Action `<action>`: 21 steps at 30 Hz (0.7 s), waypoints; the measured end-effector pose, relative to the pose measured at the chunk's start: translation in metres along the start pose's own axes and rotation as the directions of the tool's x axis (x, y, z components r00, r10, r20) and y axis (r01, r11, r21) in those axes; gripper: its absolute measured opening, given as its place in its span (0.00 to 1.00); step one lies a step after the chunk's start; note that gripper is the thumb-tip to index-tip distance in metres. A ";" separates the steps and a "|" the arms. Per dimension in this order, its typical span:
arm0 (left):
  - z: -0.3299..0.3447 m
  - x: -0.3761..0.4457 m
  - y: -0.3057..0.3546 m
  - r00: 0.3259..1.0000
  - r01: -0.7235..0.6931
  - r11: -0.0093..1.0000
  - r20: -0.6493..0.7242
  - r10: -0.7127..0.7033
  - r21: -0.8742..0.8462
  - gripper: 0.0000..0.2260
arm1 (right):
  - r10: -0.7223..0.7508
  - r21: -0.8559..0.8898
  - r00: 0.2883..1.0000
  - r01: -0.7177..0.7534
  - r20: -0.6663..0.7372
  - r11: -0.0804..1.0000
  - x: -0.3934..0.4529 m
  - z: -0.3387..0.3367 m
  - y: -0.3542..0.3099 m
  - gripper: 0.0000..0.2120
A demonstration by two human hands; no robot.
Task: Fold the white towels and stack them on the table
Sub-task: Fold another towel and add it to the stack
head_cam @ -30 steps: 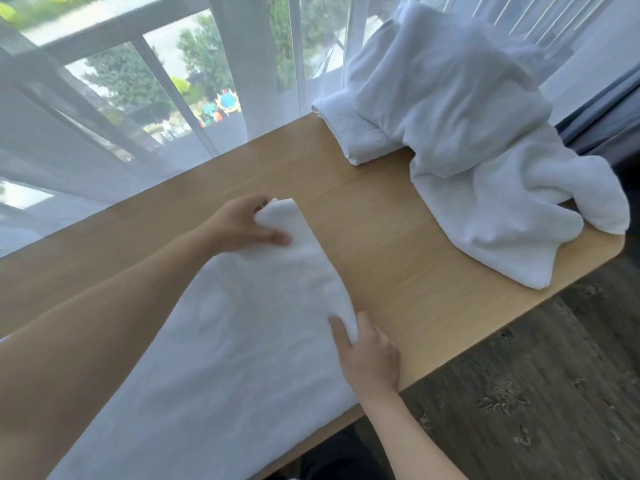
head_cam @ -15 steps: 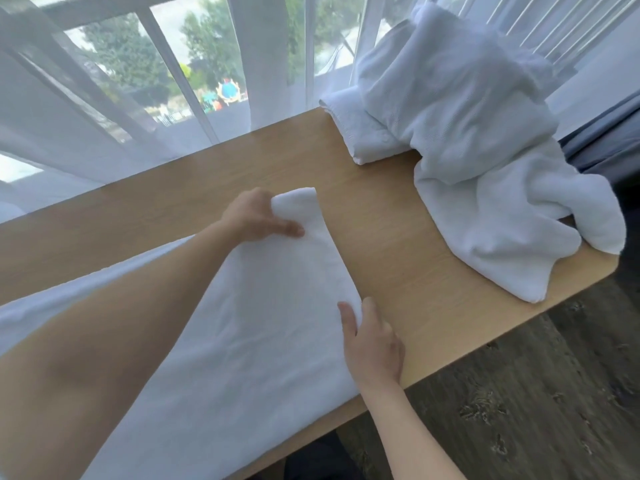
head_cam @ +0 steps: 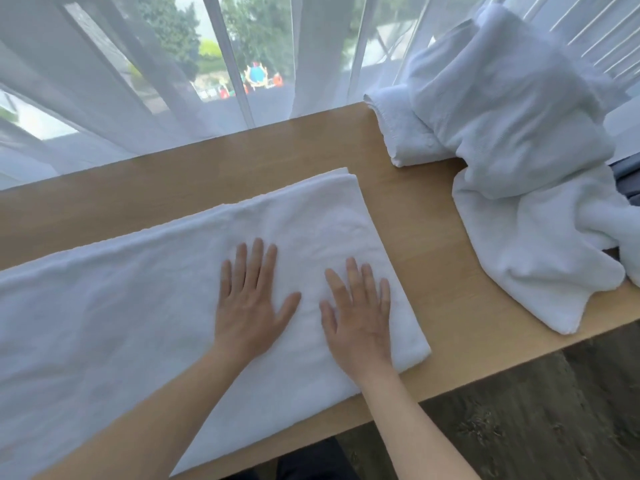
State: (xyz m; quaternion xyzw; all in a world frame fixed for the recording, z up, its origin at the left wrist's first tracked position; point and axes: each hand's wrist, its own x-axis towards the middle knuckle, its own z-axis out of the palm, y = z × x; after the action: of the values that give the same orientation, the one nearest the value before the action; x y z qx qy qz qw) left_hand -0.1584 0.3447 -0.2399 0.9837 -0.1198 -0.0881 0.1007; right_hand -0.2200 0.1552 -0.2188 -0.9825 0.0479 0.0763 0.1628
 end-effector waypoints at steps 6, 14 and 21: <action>-0.005 0.059 -0.007 0.998 -0.054 0.996 0.037 0.051 0.071 0.33 | -0.023 -0.076 0.998 0.027 0.060 0.997 0.006 0.003 0.021 0.27; -0.017 0.054 -0.009 0.988 -0.101 0.994 0.119 0.097 0.029 0.30 | 0.026 -0.114 0.998 -0.020 0.056 0.993 0.006 0.005 0.017 0.27; -0.003 -0.090 -0.066 0.997 0.062 0.997 0.048 -0.064 0.051 0.32 | -0.022 0.025 1.000 0.022 -0.020 0.999 -0.016 0.024 -0.061 0.30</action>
State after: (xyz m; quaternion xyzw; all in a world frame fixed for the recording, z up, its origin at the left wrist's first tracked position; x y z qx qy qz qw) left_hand -0.2295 0.4305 -0.2385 0.9867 -0.0934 -0.1126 0.0704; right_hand -0.2316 0.2219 -0.2196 -0.9816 0.0397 0.0642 0.1754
